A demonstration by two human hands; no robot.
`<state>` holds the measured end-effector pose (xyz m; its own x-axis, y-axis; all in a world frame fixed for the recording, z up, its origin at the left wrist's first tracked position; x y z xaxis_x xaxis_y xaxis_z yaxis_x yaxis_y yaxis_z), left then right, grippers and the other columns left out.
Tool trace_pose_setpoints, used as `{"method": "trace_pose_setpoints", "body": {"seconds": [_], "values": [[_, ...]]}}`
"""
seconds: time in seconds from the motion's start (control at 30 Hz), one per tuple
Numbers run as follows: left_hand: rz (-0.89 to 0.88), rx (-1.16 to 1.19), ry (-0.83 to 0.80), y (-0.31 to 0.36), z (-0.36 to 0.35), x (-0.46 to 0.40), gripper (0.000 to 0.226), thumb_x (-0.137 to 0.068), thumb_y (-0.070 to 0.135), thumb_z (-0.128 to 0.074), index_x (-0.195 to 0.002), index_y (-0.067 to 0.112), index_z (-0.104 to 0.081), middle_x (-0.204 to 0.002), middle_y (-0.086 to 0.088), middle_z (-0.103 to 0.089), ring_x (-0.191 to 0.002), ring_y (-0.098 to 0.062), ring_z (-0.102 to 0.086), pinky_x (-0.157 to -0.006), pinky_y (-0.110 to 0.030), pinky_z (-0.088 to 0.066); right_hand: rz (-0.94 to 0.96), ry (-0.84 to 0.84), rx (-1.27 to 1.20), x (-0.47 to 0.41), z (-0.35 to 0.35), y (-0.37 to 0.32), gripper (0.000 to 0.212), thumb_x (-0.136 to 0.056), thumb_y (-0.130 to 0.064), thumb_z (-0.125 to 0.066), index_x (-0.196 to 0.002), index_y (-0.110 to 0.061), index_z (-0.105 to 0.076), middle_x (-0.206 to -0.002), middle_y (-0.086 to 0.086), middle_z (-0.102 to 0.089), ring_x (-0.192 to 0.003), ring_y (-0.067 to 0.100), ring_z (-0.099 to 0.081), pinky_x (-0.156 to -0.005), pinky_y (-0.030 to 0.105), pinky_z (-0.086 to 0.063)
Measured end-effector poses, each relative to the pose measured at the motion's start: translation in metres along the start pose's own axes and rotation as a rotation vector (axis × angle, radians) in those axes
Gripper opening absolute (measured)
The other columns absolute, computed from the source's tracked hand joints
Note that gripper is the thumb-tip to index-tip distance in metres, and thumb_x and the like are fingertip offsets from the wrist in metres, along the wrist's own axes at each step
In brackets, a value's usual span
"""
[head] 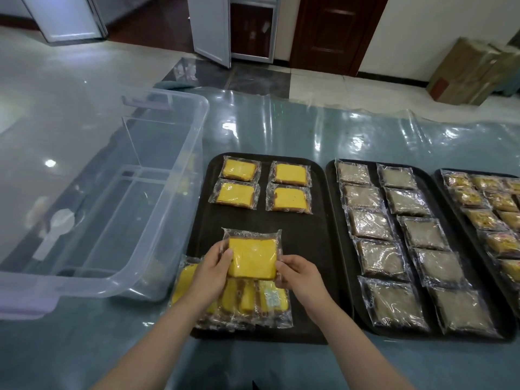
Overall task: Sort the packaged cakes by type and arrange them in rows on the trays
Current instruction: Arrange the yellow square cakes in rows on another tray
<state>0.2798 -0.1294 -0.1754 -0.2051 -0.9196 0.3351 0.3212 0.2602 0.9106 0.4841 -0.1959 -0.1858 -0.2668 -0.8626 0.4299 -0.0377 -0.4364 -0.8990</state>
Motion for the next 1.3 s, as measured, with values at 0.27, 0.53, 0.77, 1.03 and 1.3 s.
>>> {"method": "trace_pose_setpoints", "body": {"seconds": [0.27,0.53,0.77,1.03,1.3], "values": [[-0.041,-0.244,0.017,0.004,0.02,-0.012,0.024,-0.103,0.038,-0.042,-0.125,0.048,-0.042,-0.108,0.026,-0.057,-0.101,0.009,-0.053,-0.089,-0.027,-0.045,-0.049,0.025,-0.043,-0.021,-0.015,-0.003,0.009,-0.096,-0.011,-0.063,-0.097,-0.005,-0.07,-0.083,0.011,-0.07,-0.076,0.017,-0.066,-0.073,0.03,-0.06],[-0.056,-0.439,-0.016,-0.003,0.034,-0.028,0.057,-0.102,0.035,-0.048,-0.154,0.026,-0.026,-0.155,0.008,-0.034,-0.14,-0.01,-0.033,-0.115,-0.034,-0.033,-0.109,0.154,-0.091,-0.065,-0.015,-0.017,0.007,-0.096,-0.009,-0.063,-0.097,-0.004,-0.068,-0.076,0.013,-0.067,-0.072,0.02,-0.065,-0.068,0.029,-0.061],[-0.162,-0.737,-0.084,-0.011,0.03,-0.04,0.057,-0.101,0.04,-0.047,-0.153,0.024,-0.029,-0.156,0.007,-0.033,-0.144,-0.01,-0.026,-0.12,-0.03,-0.023,-0.208,0.118,-0.032,-0.116,-0.035,-0.016,0.005,-0.095,-0.006,-0.063,-0.096,-0.004,-0.067,-0.082,0.015,-0.069,-0.077,0.023,-0.068,-0.068,0.03,-0.06],[-0.13,-0.805,-0.143,-0.027,0.024,-0.046,0.055,-0.101,0.043,-0.043,-0.153,0.03,-0.029,-0.158,0.01,-0.029,-0.147,-0.01,-0.018,-0.121,-0.033,-0.014,-0.284,0.058,0.049,-0.145,-0.065,-0.002,0.003,-0.095,-0.007,-0.064,-0.092,-0.006,-0.066,-0.082,0.014,-0.068,-0.076,0.022,-0.068,-0.068,0.031,-0.06],[-0.13,-0.818,-0.166,-0.03,0.02,-0.046,0.051,-0.101,0.043,-0.042,-0.151,0.032,-0.032,-0.157,0.013,-0.03,-0.146,-0.008,-0.019,-0.122,-0.034,-0.015,-0.246,0.095,0.212,-0.154,-0.068,0.001,0.004,-0.095,-0.01,-0.064,-0.098,-0.009,-0.065,-0.094,0.015,-0.068,-0.081,0.022,-0.07,-0.071,0.036,-0.063]]}}
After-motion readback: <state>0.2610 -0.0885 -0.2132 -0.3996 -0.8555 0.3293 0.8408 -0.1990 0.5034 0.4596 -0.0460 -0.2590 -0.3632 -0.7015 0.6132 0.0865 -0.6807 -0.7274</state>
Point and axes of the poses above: each hand's wrist, its own x-axis away from the middle knuckle, its own z-axis out of the back of the hand, y = z × x, the point moved 8 cm from there along -x, towards the middle knuckle
